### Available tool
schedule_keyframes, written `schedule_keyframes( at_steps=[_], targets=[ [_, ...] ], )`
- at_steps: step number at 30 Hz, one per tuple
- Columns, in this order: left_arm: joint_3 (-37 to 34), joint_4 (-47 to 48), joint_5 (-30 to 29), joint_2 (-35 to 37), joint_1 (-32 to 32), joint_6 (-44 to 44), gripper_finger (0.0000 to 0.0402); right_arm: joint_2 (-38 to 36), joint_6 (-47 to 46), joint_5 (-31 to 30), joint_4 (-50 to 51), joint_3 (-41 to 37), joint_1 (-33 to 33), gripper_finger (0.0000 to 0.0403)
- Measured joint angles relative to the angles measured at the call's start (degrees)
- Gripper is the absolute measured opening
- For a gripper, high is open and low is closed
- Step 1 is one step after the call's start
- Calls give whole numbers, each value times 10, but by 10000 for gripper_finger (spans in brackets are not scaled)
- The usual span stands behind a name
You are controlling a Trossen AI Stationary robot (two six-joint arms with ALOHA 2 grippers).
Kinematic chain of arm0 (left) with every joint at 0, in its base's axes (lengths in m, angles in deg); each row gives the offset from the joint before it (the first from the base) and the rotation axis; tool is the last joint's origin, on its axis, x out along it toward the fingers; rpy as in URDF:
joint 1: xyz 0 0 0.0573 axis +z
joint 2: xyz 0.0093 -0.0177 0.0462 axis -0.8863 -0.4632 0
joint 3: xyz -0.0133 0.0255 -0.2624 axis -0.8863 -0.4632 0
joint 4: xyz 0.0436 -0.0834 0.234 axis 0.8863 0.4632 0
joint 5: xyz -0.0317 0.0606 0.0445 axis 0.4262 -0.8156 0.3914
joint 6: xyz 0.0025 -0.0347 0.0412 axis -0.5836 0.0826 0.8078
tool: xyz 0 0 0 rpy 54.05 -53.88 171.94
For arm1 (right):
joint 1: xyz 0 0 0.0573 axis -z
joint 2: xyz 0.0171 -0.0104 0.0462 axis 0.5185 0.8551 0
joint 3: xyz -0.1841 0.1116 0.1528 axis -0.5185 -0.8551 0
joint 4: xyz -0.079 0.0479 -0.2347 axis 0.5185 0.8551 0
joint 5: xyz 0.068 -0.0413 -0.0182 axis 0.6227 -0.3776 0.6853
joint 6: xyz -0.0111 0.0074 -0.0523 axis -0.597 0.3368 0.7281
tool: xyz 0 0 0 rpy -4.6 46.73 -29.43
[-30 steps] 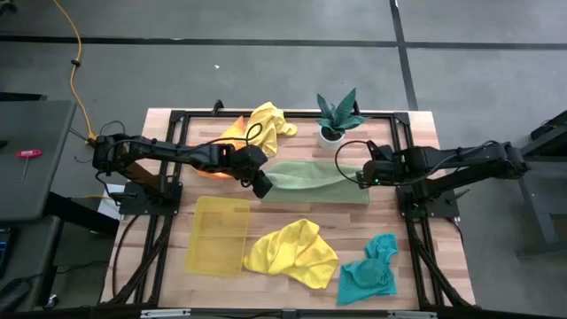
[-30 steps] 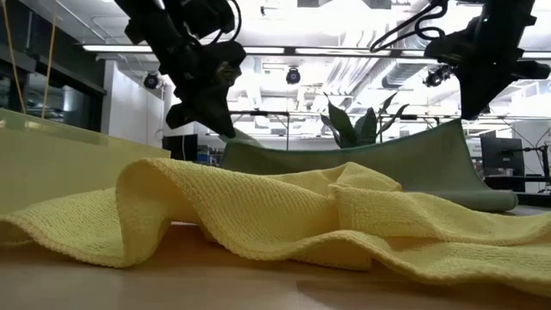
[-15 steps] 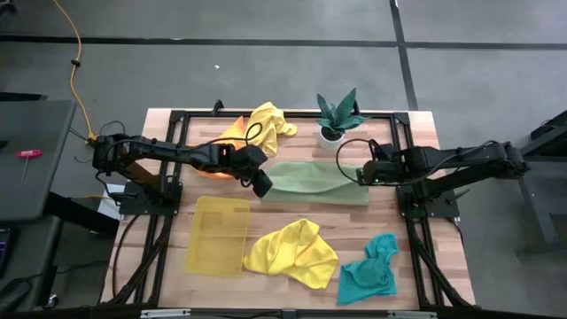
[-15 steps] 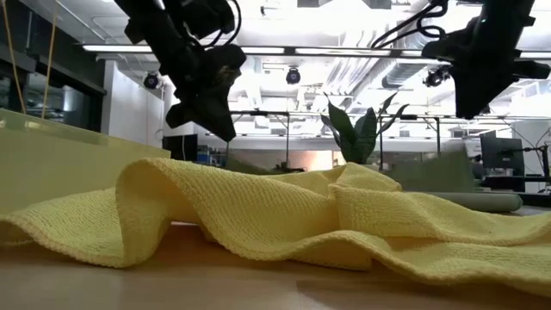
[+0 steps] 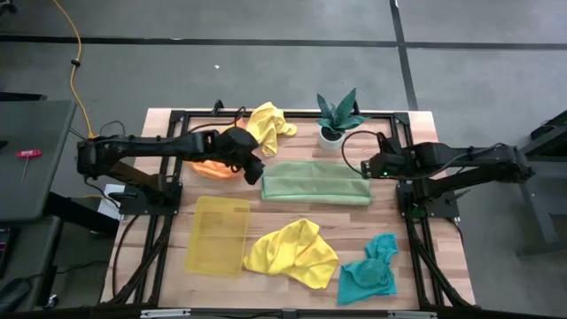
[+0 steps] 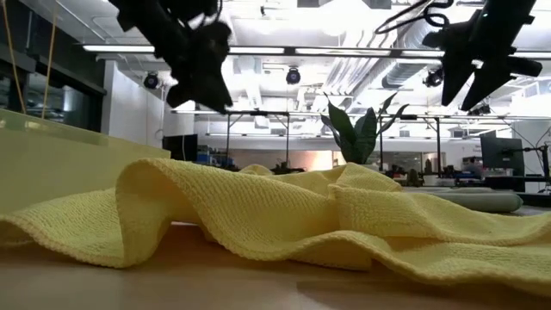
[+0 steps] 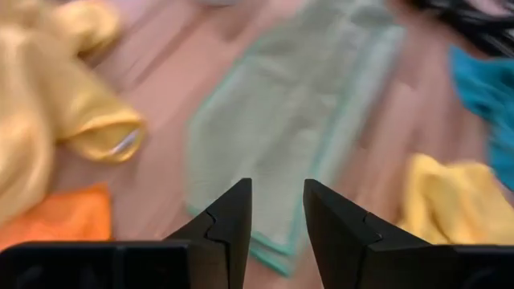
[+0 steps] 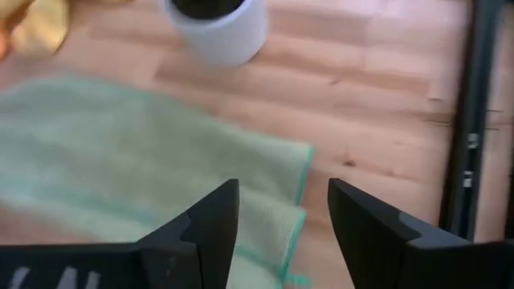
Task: Fold microfiber towels
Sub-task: Fold the green microfiber cloth
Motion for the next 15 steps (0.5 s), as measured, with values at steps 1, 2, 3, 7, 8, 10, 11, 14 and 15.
schedule_keyframes(
  at_steps=[1, 2, 3, 7, 8, 10, 11, 14, 15],
  targets=[
    [0, 0, 15, 7, -4, 20, 106, -5, 17, 17, 0, 0, 0, 185],
    [0, -1, 32, 11, -10, 42, 106, -10, 31, 29, 0, 0, 0, 185],
    [0, -4, 48, 12, -16, 60, 106, -13, 41, 37, 0, 0, 0, 186],
    [0, -5, 107, -9, -39, 91, 106, -19, 58, 40, -1, 0, 0, 186],
    [0, -3, 111, -20, -45, 87, 106, -19, 59, 39, 0, 0, 0, 186],
    [0, 0, 100, -48, -52, 60, 106, -18, 60, 37, 0, 0, 0, 186],
    [0, -3, 86, -64, -55, 39, 105, -17, 59, 35, -1, 0, 0, 186],
    [0, -3, 68, -121, -59, -17, 94, -17, 59, 27, -2, 0, 0, 186],
    [0, -4, 72, -138, -60, -28, 87, -17, 59, 26, -2, 0, 0, 186]
  ],
)
